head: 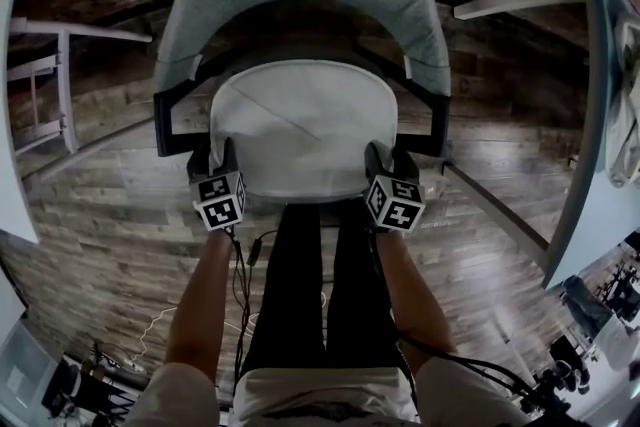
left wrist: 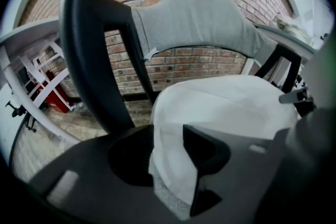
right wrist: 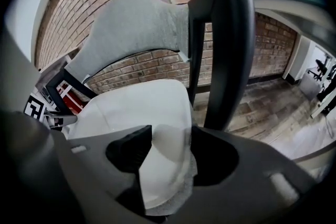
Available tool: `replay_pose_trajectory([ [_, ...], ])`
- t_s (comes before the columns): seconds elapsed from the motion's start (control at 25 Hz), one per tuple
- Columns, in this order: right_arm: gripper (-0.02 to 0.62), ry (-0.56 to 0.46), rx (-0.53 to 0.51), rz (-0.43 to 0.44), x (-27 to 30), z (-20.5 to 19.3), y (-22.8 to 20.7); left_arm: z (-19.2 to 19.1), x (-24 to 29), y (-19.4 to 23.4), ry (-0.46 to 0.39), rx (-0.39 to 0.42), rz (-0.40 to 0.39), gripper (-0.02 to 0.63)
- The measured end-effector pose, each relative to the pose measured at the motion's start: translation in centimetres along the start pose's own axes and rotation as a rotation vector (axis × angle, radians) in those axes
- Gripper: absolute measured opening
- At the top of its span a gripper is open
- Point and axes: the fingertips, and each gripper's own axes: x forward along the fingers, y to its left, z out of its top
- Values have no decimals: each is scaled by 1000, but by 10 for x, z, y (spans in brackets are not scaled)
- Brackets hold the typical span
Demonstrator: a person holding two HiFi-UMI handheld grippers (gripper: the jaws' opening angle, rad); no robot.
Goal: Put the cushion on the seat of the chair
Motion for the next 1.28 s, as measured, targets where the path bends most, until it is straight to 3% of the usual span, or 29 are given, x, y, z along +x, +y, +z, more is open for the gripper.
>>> replay_pose_trajectory([
  [0.28, 232, 8, -33, -13, -33, 3, -6, 11, -37, -15, -11, -4, -39, 140],
  [0.52, 232, -35, -30, 54, -78, 38, 27, 58, -89, -26, -51, -3, -80, 140],
  [0.76, 225, -193, -17, 151, -168, 132, 75, 141, -178, -46, -175, 6, -139, 138],
  [0.92, 224, -310, -80, 231, -246, 200, 119, 201, -255, -65, -279, 64, -195, 138],
  [1.12, 221, -433, -142, 286, -327, 264, 160, 278, -343, -85, -435, 118, -239, 130],
  [1.28, 183, -523, -159, 318, -378, 306, 182, 325, -387, -97, -523, 118, -268, 98],
])
